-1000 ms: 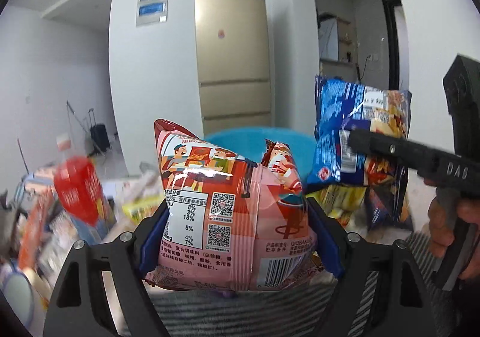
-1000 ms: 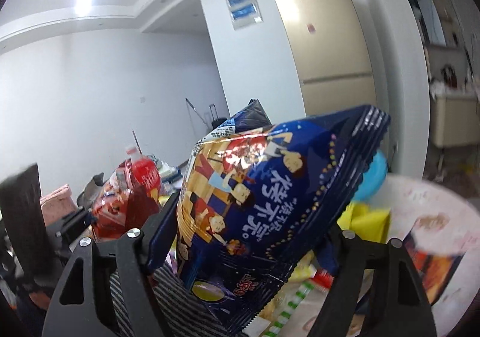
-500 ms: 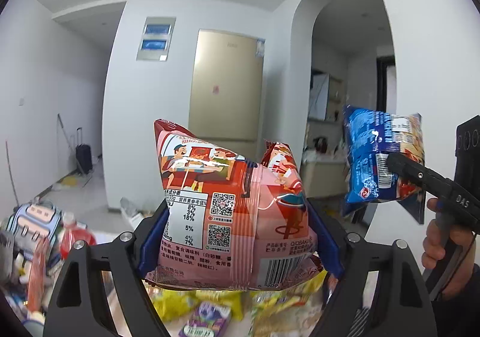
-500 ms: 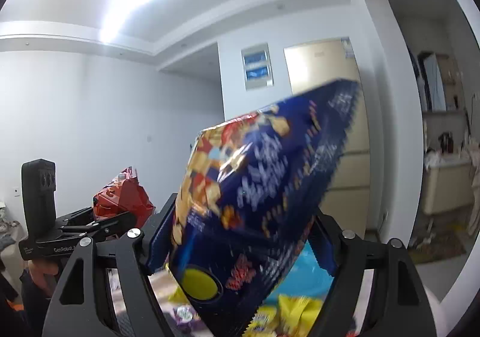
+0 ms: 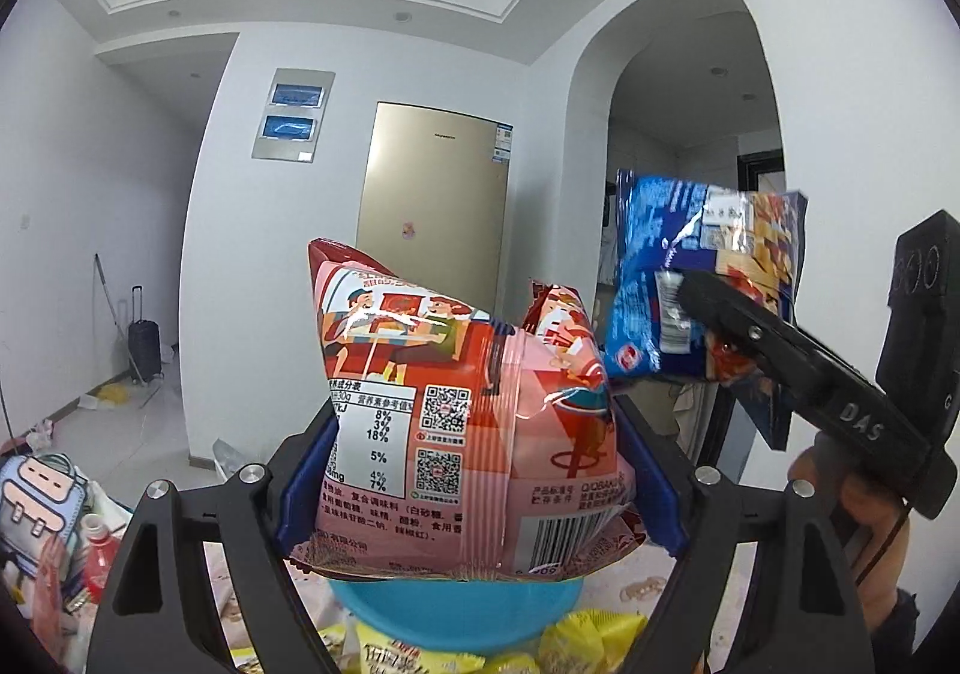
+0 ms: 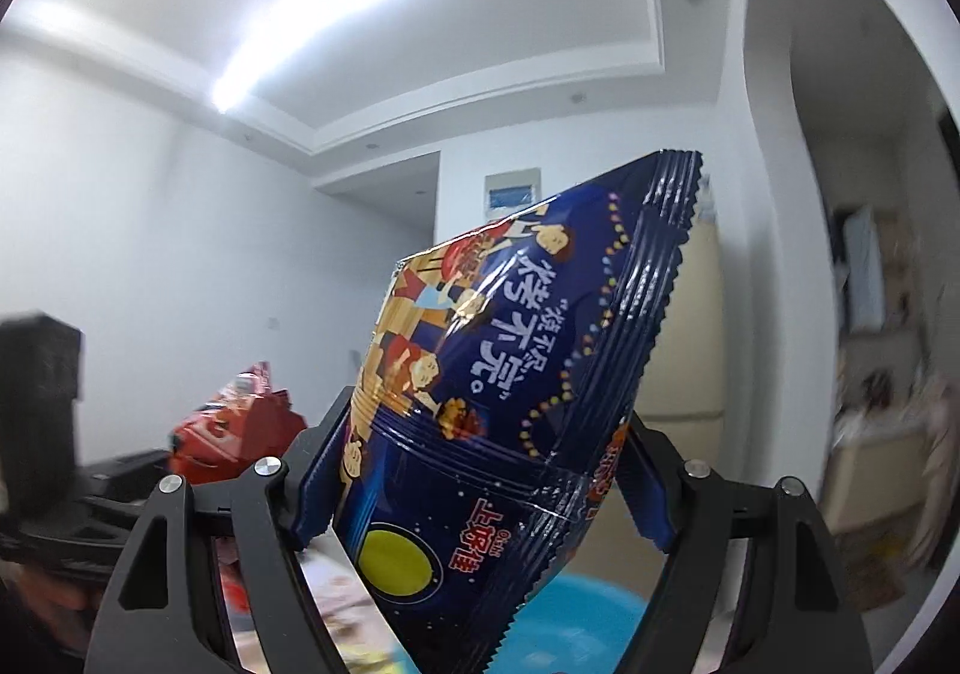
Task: Organize snacks
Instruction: 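Carry both bags over the turquoise basin and open both tools to drop them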
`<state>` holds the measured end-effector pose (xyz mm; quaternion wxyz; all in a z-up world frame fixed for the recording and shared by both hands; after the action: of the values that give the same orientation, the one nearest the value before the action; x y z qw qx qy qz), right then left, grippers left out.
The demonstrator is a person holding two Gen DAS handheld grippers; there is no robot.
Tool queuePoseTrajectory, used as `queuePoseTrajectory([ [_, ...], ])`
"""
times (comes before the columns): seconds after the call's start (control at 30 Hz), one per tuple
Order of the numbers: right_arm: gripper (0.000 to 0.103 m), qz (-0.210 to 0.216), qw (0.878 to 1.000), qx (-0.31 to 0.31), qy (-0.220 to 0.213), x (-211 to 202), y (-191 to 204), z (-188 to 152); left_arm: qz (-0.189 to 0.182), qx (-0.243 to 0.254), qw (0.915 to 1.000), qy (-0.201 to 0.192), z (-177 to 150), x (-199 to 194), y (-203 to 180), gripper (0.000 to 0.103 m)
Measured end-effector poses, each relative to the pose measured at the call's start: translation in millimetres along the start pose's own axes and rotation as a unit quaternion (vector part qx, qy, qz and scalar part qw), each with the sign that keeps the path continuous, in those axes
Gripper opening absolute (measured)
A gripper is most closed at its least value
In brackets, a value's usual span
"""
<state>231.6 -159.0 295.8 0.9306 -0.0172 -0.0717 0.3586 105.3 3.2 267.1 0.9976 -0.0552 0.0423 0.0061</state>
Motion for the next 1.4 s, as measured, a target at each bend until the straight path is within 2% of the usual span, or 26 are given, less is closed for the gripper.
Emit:
queuePoseTrajectory([
  [0.1, 0.077, -0.007, 1.0, -0.006, -0.009, 12.4, -2.2, -5.7, 0.001, -0.004, 0.9999, 0.013, -15.3, 24.0, 1.7, 0.086],
  [0.17, 0.077, 0.012, 1.0, 0.007, -0.003, 20.9, -4.4, -14.3, 0.006, 0.0, 0.9997, 0.024, -22.8, 38.6, 3.4, 0.086],
  [0.3, 0.077, 0.008, 0.999, 0.023, 0.027, 42.4, -19.1, -40.8, 0.014, 0.003, 0.9989, 0.045, -42.3, 71.0, 7.5, 0.086],
  [0.53, 0.077, 0.003, 0.992, 0.1, 0.079, 58.0, -59.5, -99.6, 0.033, 0.025, 0.9965, 0.073, -76.3, 118.5, 0.9, 0.086],
  [0.7, 0.077, 0.006, 0.983, 0.141, 0.119, 67.6, -83.0, -139.8, 0.047, 0.031, 0.9945, 0.088, -95.4, 148.6, -0.6, 0.086],
  [0.83, 0.077, 0.013, 0.975, 0.166, 0.15, 73.4, -91.0, -160.2, 0.039, 0.03, 0.9903, 0.13, -114.4, 176.7, -6.2, 0.086],
  [1.03, 0.077, 0.015, 0.963, 0.15, 0.222, 87.0, -86.3, -176.4, 0.035, 0.053, 0.9824, 0.176, -141.7, 202.7, -17.7, 0.086],
  [1.17, 0.078, 0.032, 0.949, 0.163, 0.267, 96.9, -89.0, -193.3, 0.027, 0.056, 0.9748, 0.214, -155.4, 221.6, -21.0, 0.086],
  [1.4, 0.078, 0.035, 0.935, 0.165, 0.312, 103.4, -99.0, -218.9, 0.038, 0.046, 0.967, 0.248, -176.4, 247.9, -19.1, 0.086],
])
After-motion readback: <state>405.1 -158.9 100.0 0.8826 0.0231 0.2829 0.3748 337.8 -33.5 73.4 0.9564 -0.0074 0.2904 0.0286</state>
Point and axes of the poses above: each gripper's, at about its wrist camera, not at the fingertips, and x roughly the way its jaws point, y to its left, z to its top, the point moved 4 cm from there along x, roughly the way its jaws point, and after that the axes turned 14 degrees about z, right-handed, at the moved point
